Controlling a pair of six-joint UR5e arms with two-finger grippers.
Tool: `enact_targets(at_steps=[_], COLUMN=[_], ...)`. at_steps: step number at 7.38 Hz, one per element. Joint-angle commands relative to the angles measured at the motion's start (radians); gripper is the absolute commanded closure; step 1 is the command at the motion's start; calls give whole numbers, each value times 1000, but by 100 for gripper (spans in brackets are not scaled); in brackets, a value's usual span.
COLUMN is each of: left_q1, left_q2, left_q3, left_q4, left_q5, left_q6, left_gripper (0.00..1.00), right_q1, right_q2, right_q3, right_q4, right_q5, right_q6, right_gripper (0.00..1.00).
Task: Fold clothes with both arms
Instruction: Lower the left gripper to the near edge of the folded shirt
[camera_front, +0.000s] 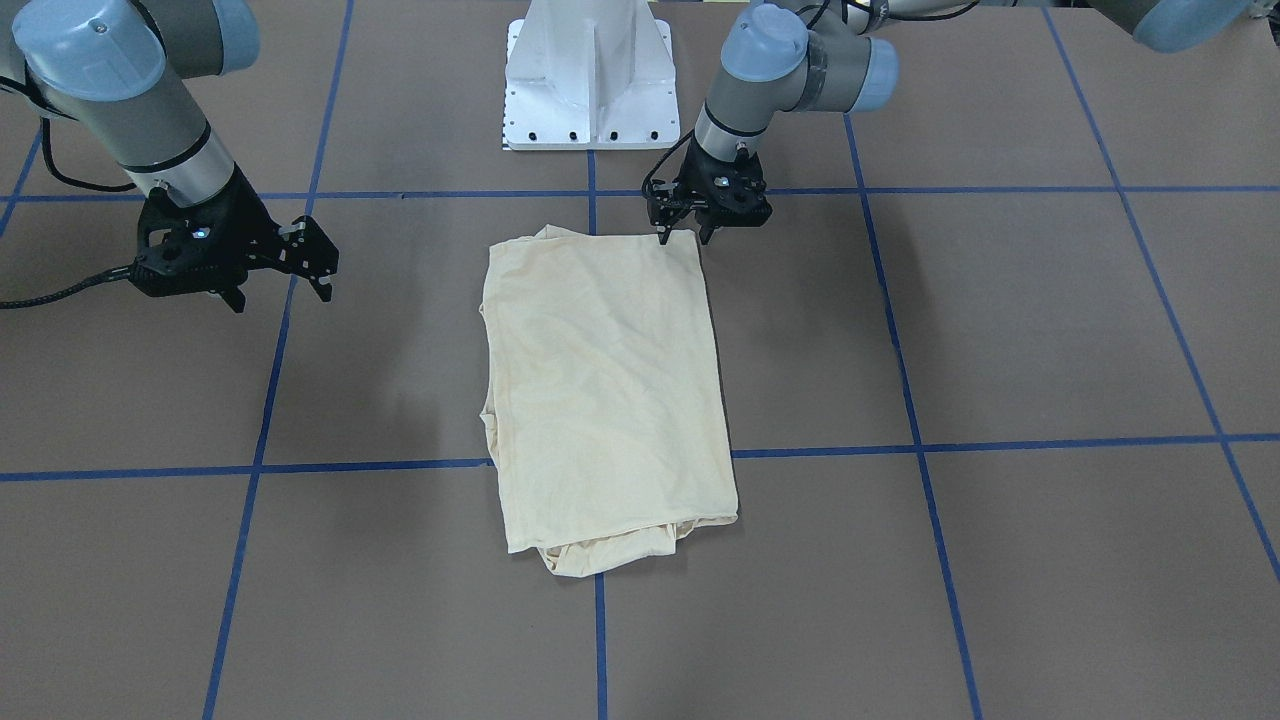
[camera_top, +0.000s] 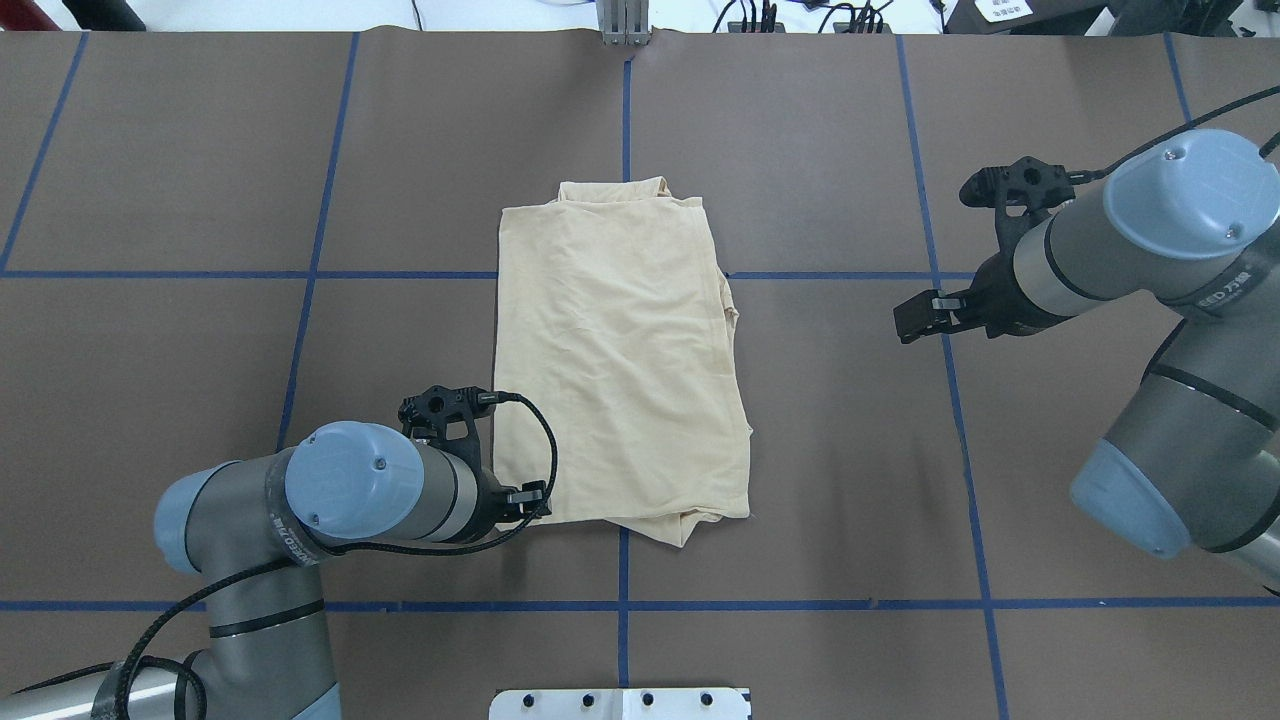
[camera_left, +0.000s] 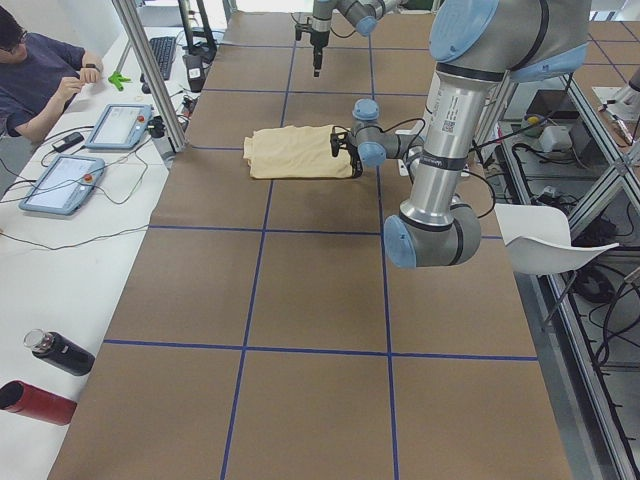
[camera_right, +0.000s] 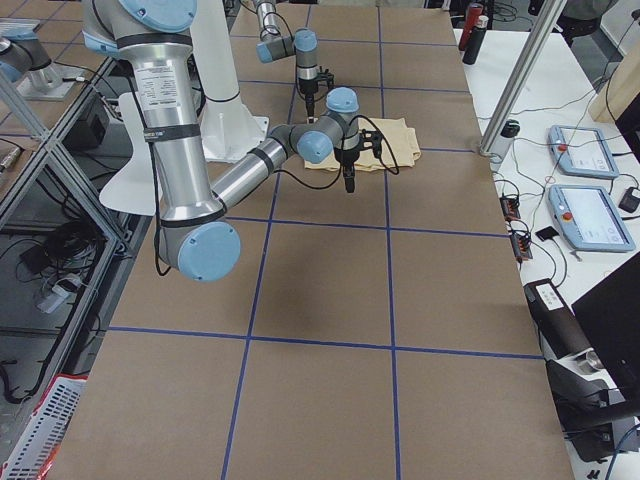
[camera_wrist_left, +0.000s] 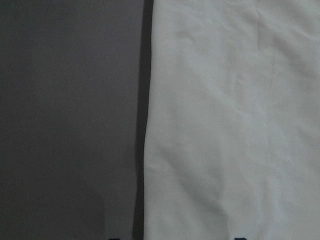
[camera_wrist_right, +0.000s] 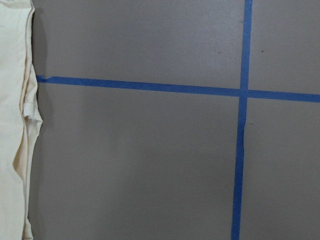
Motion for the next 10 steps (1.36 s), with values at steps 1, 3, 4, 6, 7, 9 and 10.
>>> enact_targets(at_steps=[1, 3, 4, 6, 7, 9, 10], left_q1=[1, -1, -1, -1, -1, -1, -1], left_q2=[-3, -4, -3, -3, 0, 0, 0], left_q3=[12, 11, 11, 6, -6, -43, -43], left_q4=[-5, -6, -26, -26, -24, -11, -11], left_q5=[-2, -2, -5, -6, -9, -9, -9], left_q6=[0, -1, -1, -4, -6, -9, -9], left_gripper=[36, 43, 54, 74, 91, 100, 100], right_q1=[0, 0, 0, -2, -5, -72, -148], right_q2=[0, 0, 2, 0, 0, 44, 95], right_q3=[2, 2, 4, 4, 4, 1, -13], right_q4=[0, 0, 0, 0, 0, 0, -5], right_q5=[0, 0, 0, -2, -5, -47, -130], right_q6=[0, 0, 0, 2, 13, 130, 257], right_gripper=[0, 0, 0, 0, 0, 0, 0])
